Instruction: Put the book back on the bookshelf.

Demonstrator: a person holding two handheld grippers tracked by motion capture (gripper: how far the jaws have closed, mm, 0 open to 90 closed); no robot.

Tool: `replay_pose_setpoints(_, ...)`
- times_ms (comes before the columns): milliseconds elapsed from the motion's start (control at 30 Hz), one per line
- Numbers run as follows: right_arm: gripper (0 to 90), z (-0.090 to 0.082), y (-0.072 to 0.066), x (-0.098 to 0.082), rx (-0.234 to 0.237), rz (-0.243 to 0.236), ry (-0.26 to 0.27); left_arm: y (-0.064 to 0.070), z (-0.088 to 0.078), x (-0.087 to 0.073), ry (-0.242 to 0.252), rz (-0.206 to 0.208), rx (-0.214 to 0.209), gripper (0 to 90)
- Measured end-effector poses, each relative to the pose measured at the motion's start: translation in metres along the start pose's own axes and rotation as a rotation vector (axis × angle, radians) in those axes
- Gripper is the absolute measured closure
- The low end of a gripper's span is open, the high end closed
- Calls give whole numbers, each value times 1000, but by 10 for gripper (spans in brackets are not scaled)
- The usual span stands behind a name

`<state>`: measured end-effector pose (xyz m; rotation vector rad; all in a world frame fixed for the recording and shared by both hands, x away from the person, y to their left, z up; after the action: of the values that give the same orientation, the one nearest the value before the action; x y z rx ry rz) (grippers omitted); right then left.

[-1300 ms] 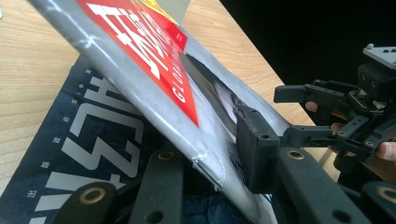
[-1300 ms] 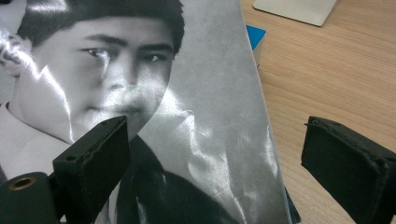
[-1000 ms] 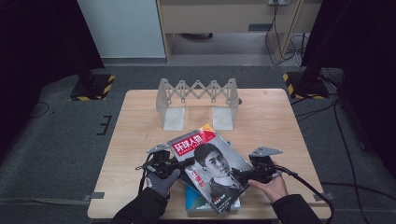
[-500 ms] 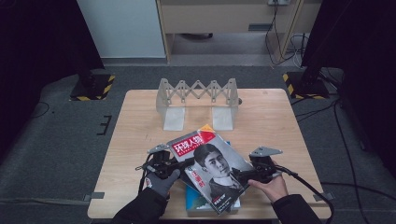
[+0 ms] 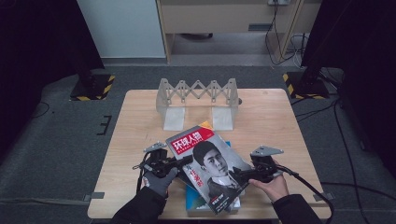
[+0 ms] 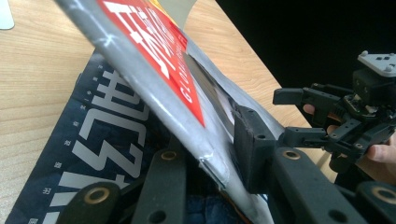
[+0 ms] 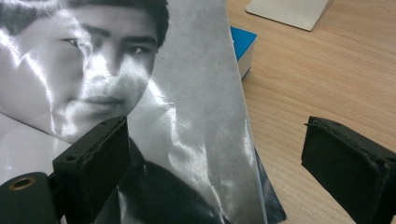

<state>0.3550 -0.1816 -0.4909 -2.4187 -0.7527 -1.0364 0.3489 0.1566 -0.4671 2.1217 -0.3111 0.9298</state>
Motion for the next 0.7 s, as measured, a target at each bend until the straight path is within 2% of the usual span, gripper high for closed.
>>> replay_pose_setpoints(700,84,-3,2,2,-14,-7,16,2,-14,12,53,-16,-21,793)
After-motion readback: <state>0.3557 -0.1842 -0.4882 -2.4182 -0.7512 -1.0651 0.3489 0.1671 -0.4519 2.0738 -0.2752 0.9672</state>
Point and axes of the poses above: each handheld gripper's, and its own axes: z roughly forward along the jaws, x roughly out of its top, y roughly to its right, the point moved 1 cm from there along z, roughly forward along the jaws, and after that the axes turned 1 degree about x, right-handed, at the moved point
